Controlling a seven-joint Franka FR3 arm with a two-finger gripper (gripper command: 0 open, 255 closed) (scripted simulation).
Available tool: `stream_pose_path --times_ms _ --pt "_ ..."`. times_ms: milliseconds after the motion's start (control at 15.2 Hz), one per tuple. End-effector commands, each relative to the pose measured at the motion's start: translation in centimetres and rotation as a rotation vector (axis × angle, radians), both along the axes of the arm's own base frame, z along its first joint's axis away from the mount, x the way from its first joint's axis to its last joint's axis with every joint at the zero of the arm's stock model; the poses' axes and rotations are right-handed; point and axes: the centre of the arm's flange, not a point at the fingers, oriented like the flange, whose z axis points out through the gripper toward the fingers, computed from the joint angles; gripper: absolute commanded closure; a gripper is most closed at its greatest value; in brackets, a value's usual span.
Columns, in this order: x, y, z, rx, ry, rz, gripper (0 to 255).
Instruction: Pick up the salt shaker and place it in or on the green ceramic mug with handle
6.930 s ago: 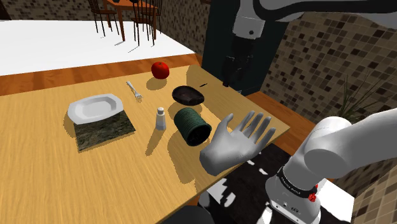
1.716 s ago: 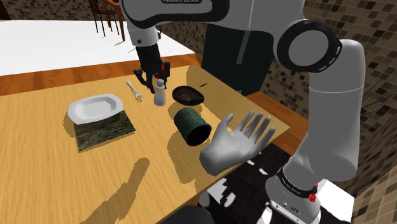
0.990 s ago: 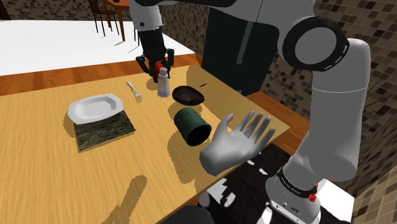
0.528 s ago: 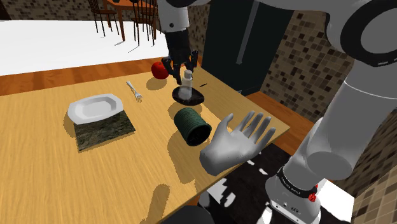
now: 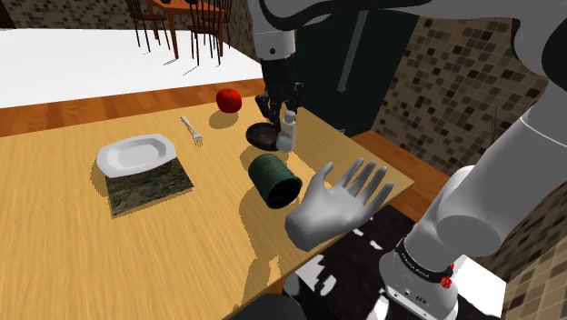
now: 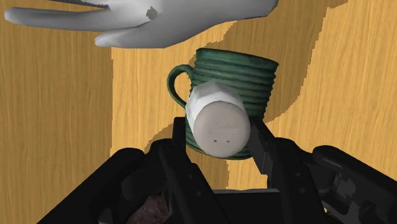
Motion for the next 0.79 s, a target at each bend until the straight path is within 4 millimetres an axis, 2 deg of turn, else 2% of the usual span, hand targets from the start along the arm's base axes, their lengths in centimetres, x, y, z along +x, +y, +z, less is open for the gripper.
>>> stream_pose_path --times_ms 0,660,726 --pt "0.0 -0.1 -1.1 0.000 0.000 0.000 255" --pt "0.0 -0.1 -6.4 0.000 0.000 0.000 255" --pt "0.0 -0.1 -6.4 0.000 0.000 0.000 255"
